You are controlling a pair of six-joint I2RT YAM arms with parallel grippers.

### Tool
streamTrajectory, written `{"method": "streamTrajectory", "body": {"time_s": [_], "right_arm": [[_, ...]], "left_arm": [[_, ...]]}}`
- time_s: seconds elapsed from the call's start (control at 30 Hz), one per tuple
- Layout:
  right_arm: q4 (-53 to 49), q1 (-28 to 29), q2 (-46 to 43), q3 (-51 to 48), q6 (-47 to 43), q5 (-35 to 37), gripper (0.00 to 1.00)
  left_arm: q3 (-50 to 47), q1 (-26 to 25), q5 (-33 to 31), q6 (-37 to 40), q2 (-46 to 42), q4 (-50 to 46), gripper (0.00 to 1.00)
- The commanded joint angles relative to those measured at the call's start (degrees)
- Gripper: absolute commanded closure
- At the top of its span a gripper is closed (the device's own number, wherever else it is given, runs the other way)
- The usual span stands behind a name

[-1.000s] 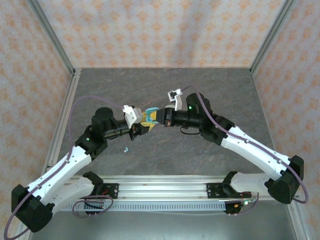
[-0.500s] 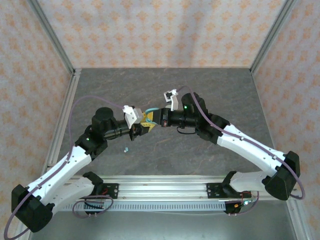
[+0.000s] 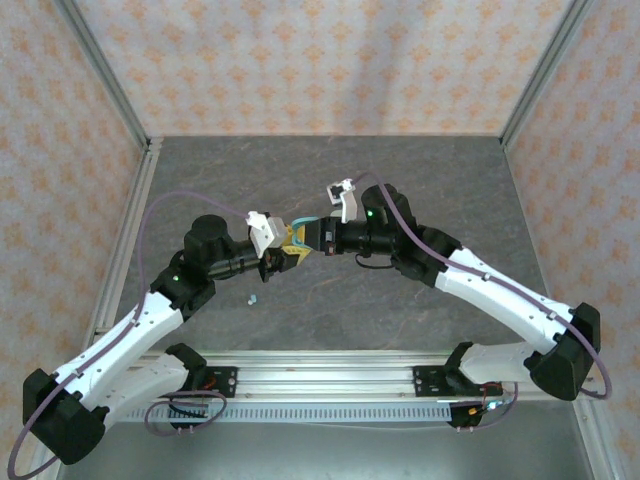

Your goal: Insert the wireless bluetooth earbuds into the charging case

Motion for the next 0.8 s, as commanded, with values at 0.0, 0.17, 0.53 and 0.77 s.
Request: {"method": "streamTrajectory", "body": {"time_s": [0.0,0.17,0.53,0.77], "right_arm": [[-4.3,0.1,0.5,1.9,-2.0,2.3,0.77],[-6.1,0.1,1.7,3.7,-2.5,2.3,0.74],[-7.5,0.1,2.5,5.2,-2.7,2.0,0.71],[-7.3,0.1,-0.8,5.4,-2.4,2.5,0.71]], "left_arm": [[0.8,-0.4,0.3,-0.6,-0.9,1.5,1.0],[0.7,-0.4,0.3,-0.6,-1.0,1.1,1.0],[0.6,-0.4,-0.1,-0.2,-1.2,0.5,1.0],[0.6,-0.4,-1.3,-0.5,-1.4,0.6,1.0]]}}
